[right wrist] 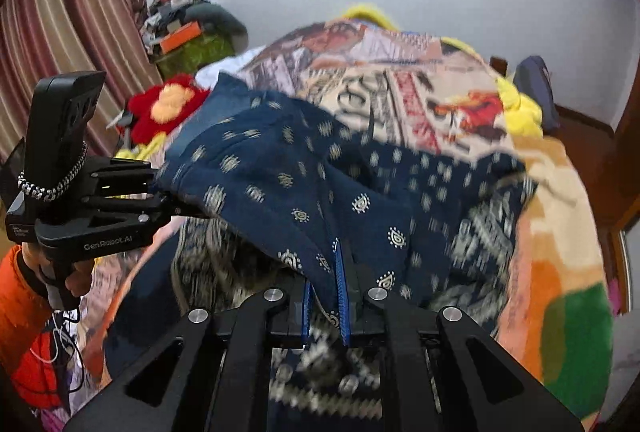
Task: Fold large clothes
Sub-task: 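Lay the folded top half down with both grippers and release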
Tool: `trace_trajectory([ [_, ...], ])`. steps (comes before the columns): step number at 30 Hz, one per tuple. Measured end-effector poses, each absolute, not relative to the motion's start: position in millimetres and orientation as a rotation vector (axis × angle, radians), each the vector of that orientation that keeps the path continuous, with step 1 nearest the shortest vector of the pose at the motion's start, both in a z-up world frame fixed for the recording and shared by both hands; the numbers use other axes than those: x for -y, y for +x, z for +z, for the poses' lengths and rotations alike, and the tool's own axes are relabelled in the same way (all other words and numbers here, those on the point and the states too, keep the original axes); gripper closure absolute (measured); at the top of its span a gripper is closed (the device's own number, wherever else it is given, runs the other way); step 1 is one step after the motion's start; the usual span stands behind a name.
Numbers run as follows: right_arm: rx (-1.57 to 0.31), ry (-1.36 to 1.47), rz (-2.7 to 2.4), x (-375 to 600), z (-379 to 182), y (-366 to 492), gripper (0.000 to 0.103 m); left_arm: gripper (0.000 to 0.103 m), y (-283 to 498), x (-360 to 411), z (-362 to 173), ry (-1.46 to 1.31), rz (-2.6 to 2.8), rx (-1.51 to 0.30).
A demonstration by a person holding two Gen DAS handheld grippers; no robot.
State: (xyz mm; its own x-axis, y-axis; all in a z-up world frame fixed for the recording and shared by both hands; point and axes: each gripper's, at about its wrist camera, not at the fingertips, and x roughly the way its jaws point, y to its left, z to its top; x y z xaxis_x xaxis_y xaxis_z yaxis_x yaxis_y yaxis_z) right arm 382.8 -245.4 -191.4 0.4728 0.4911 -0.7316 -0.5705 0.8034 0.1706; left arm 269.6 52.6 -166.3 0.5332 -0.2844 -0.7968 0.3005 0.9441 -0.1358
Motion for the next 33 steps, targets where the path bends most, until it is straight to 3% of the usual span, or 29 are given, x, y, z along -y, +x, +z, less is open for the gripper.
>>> trace_trajectory([
  [7,-0.944,-0.123,0.656,253,-220,345,0.094,0.057,224,-51,-210,0.073,-0.33,-1.039],
  [17,-1.007,-0.068,0.622,288,-240,330,0.094,0.057,199,-90,-226,0.035,-0.186,-1.072],
  [22,-1.044,-0.064,0.646,299,-231,327,0.094,0.056,213,-110,-206,0.013,-0.132,-1.015],
  [27,-1.004,-0.099,0.563,319,-218,336,0.094,0.048,244,-113,-188,-0.006,-0.121,-0.955],
  [33,-1.058,-0.123,0.456,324,-242,383,0.094,0.045,278,-100,-215,-0.026,-0.157,-1.008],
])
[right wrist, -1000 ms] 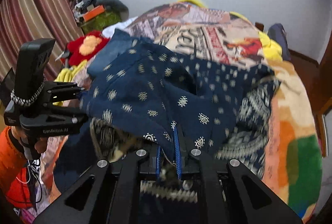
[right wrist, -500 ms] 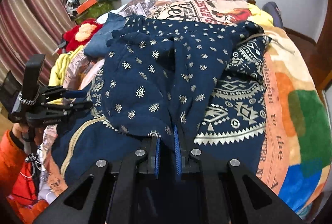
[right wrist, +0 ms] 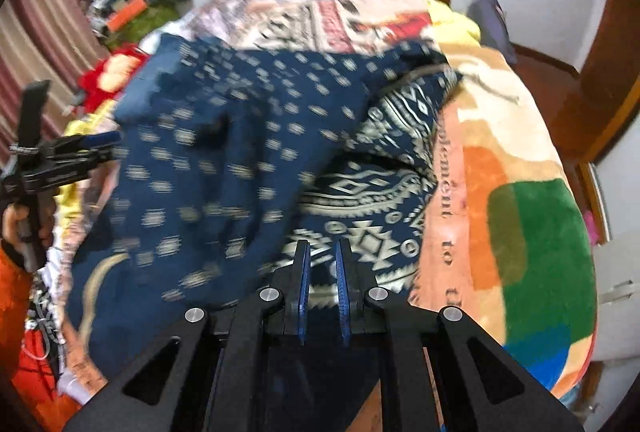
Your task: Fold large clothes
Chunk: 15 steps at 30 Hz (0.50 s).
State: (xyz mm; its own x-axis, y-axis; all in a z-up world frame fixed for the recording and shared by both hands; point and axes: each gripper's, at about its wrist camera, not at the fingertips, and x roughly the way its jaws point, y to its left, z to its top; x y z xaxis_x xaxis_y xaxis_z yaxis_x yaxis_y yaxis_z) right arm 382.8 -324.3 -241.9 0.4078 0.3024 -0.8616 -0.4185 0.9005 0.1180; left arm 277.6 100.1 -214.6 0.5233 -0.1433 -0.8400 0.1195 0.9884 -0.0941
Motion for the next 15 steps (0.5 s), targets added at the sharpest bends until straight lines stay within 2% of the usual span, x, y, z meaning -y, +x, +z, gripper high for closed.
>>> trace_trajectory([
  [2,-1.098,-0.182,0.421,319,-263,393,0.094,0.045,285,-95,-233,-0.006,-0.151,-1.047],
  [6,-1.033,-0.284,0.358,320,-275,393,0.094,0.023,286,-98,-253,-0.003,-0.112,-1.043],
  [14,-1.02,-0.314,0.309,331,-279,394,0.094,0.02,284,-110,-261,-0.092,-0.13,-1.05],
  [15,-1.017,-0.335,0.278,332,-281,394,0.091,0.02,283,-111,-260,-0.087,-0.128,-1.048],
])
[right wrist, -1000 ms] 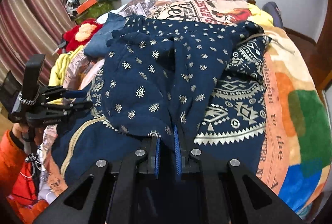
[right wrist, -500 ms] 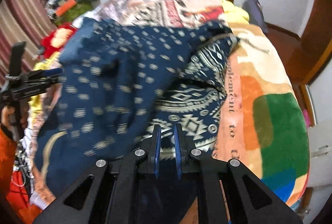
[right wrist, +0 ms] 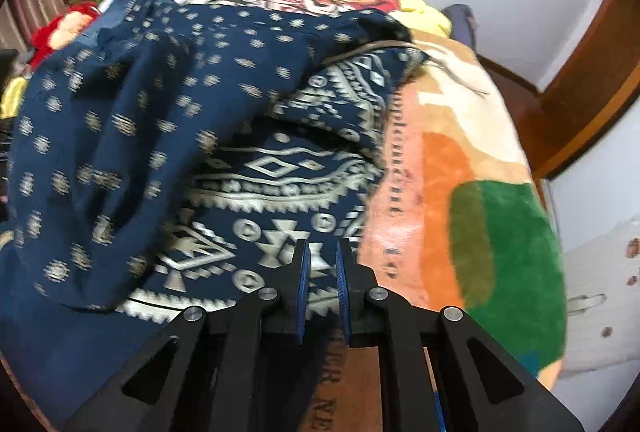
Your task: Fold large clothes
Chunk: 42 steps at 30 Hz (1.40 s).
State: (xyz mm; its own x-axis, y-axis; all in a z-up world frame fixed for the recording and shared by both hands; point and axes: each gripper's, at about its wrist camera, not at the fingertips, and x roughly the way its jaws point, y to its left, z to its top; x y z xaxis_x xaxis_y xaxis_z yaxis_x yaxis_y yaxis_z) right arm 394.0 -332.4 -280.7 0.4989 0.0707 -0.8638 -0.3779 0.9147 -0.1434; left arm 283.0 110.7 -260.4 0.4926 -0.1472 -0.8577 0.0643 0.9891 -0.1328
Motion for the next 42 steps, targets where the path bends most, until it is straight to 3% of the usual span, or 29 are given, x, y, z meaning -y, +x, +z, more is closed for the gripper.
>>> trace_trajectory([
  [1,-1.009,-0.35,0.243,335,-282,394,0.065,0.02,282,-111,-261,-0.083,-0.126,-1.048],
  [2,-0.982,-0.378,0.177,339,-282,393,0.026,0.02,282,-111,-262,-0.084,-0.126,-1.048],
  [3,-0.945,-0.4,0.118,345,-281,392,0.013,0.019,282,-111,-263,-0.087,-0.125,-1.05],
  [4,-0.94,-0.38,0.124,353,-280,392,0.009,0.018,282,-112,-263,-0.094,-0.122,-1.053],
  [9,-1.052,-0.069,0.23,395,-271,404,0.009,0.019,283,-119,-251,-0.121,-0.128,-1.053],
  [16,-0.963,0.029,0.298,389,-238,439,0.009,0.019,311,-168,-198,-0.101,-0.028,-0.922],
  [22,-0.979,0.134,0.329,372,-246,502,0.009,0.02,375,-217,-201,-0.186,0.001,-0.941],
  [23,-0.99,0.16,0.332,372,-250,514,0.009,0.022,388,-222,-204,-0.201,-0.004,-0.948],
  [27,-1.041,0.253,0.345,370,-270,557,0.01,0.045,433,-227,-220,-0.268,-0.054,-0.981],
  [30,-1.073,0.325,0.366,368,-286,584,0.013,0.055,458,-225,-231,-0.286,-0.076,-0.99],
  [31,-1.082,0.335,0.368,367,-290,591,0.017,0.062,464,-224,-234,-0.294,-0.088,-0.991],
  [33,-1.079,0.319,0.358,362,-296,604,0.02,0.063,477,-221,-239,-0.274,-0.074,-0.991],
  [36,-1.055,0.257,0.35,350,-296,617,0.038,0.074,482,-213,-242,-0.198,-0.044,-0.986],
  [37,-1.048,0.245,0.359,347,-297,620,0.058,0.082,481,-210,-242,-0.153,-0.025,-0.978],
  [39,-1.056,0.237,0.387,338,-301,630,0.079,0.091,475,-210,-238,-0.123,-0.005,-0.952],
  [40,-1.049,0.23,0.392,333,-301,632,0.086,0.096,470,-209,-233,-0.118,0.012,-0.939],
  [42,-1.008,0.168,0.397,322,-292,629,0.089,0.099,463,-211,-227,-0.113,0.029,-0.928],
])
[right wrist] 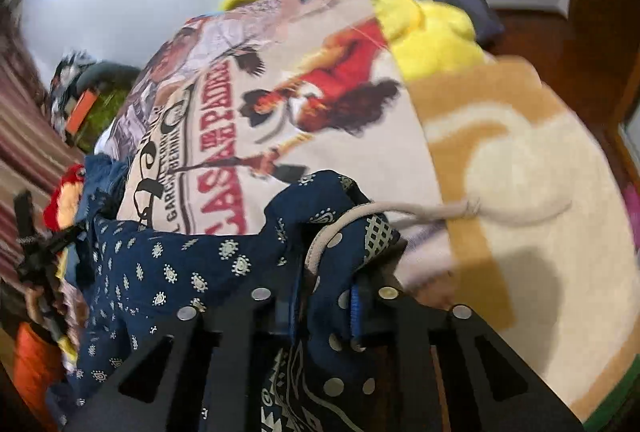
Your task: Fold large clothes
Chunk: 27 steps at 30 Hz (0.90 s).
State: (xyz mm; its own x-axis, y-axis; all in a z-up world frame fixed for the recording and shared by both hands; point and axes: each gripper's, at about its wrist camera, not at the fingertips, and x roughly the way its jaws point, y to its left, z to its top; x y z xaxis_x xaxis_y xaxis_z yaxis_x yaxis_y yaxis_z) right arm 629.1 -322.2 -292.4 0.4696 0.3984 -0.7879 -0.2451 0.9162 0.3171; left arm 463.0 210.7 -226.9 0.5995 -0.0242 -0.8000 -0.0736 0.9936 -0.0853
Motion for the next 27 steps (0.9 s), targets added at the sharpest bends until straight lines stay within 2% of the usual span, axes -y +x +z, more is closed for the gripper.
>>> trace_trajectory([
  [8,-0.831,0.097,0.453,291,-215,625,0.093,0.101,433,-220,-164,-0.139,0.081,-0.8],
  [15,-0.733,-0.007,0.492,240,-173,642,0.096,0.101,436,-238,-123,-0.08,0.16,-0.728],
  [20,-0.746,-0.039,0.469,200,-184,686,0.096,0.101,475,-277,-150,-0.126,0.262,-0.798],
  [27,-0.861,-0.119,0.384,176,-261,749,0.095,0.1,515,-323,-234,-0.253,0.322,-0.936],
])
